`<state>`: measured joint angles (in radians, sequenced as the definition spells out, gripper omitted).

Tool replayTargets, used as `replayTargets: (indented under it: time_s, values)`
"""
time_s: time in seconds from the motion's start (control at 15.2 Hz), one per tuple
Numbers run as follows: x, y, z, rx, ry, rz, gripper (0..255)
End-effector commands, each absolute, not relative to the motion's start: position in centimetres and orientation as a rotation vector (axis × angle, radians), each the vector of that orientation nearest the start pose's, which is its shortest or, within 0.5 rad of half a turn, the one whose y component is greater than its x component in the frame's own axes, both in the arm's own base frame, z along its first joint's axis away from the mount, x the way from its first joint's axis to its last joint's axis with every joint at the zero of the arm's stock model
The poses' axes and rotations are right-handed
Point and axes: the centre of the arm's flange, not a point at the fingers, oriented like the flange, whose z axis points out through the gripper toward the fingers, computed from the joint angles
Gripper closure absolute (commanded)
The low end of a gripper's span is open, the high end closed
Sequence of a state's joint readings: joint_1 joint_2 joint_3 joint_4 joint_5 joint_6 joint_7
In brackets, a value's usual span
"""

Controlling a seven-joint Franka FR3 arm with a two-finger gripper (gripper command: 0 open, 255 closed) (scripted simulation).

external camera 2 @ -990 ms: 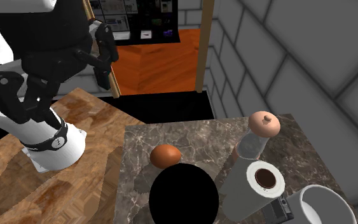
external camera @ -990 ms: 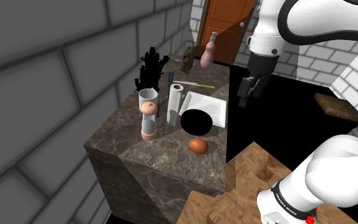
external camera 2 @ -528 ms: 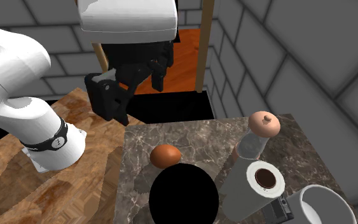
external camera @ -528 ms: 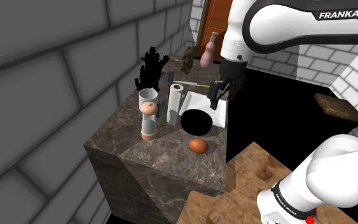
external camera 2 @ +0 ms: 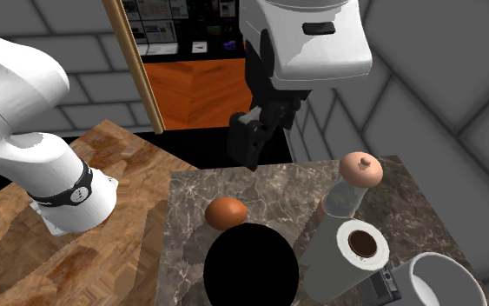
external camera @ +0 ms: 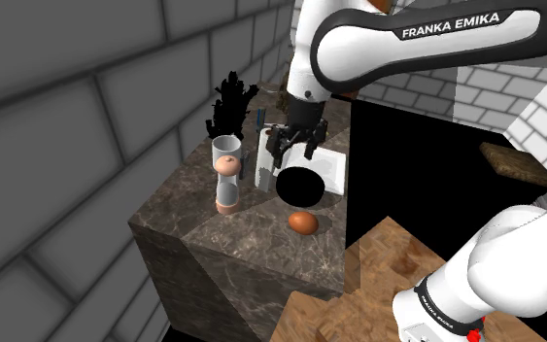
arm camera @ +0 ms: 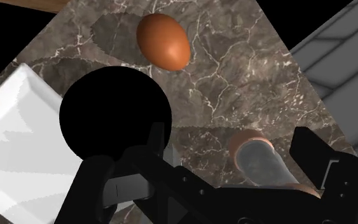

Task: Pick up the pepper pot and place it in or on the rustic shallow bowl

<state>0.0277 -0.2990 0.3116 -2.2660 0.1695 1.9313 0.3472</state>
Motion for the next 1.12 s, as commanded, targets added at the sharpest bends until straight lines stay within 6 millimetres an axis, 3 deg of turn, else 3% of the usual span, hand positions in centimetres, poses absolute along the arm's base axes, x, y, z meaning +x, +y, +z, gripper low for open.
replayTargets:
  time_s: [0.0, 0.66, 1.06]
  values:
    - [44.4, 18.4, 46.2, -3.075, 0.166, 0.084, 0]
    - [53.4, 25.4, 43.3, -3.007, 0.303, 0.009, 0]
    - [53.4, 25.8, 40.2, -3.007, 0.303, 0.009, 0]
